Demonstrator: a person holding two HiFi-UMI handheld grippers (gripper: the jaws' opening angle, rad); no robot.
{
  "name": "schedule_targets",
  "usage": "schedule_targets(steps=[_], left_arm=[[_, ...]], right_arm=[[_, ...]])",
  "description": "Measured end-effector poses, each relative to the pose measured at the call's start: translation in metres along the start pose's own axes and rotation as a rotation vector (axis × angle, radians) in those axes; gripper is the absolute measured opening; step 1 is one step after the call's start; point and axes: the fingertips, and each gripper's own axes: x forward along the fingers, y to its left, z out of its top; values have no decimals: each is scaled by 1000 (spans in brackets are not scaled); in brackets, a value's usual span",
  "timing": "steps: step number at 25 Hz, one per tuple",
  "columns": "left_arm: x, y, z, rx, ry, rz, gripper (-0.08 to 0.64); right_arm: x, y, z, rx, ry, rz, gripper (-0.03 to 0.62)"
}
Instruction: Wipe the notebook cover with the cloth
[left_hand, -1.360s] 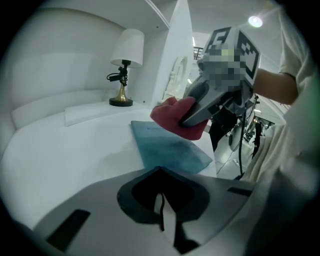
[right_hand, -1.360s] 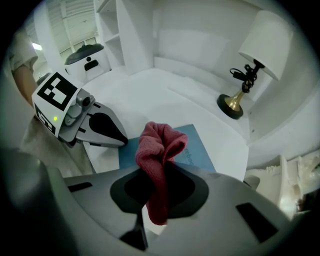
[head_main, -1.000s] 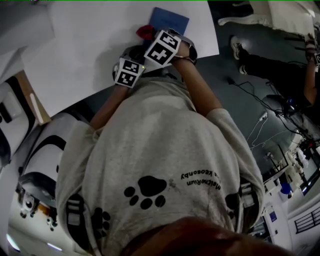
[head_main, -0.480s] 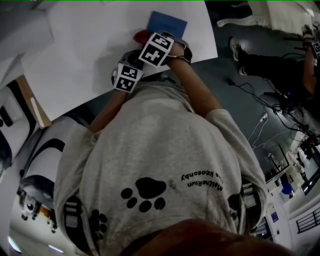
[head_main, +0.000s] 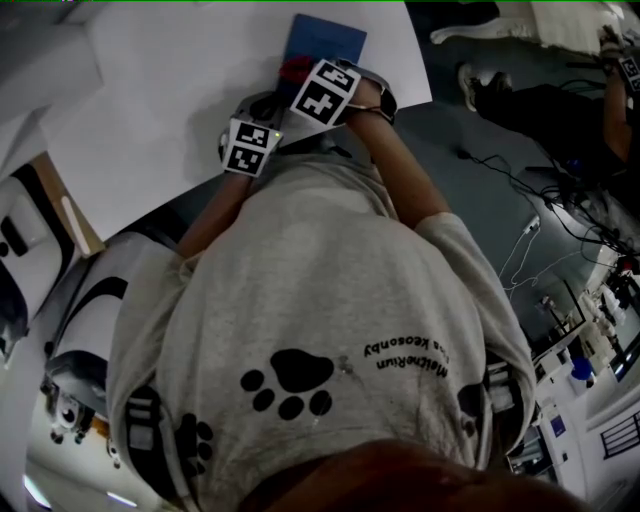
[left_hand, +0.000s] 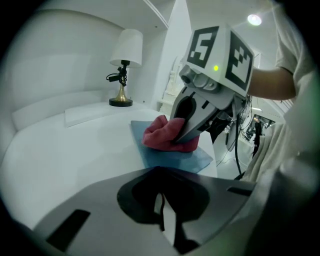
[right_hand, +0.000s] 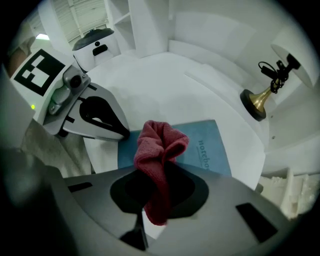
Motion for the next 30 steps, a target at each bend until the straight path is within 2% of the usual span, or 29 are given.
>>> schedule_targets(steps=[13, 24, 27, 30], left_arm=[[-1, 4, 0, -1, 0, 2, 12], [-1, 6, -3, -17, 5, -15, 12], [-4, 6, -7, -37, 11, -21, 12], [-4, 7, -13, -41, 20, -24, 12]], right_arm=[[-12, -12, -66, 109, 61, -45, 58], [-14, -16, -122, 220, 158, -71, 58], [-27, -19, -125, 256, 150, -98, 58], [-36, -17, -102, 257, 74, -101, 58]])
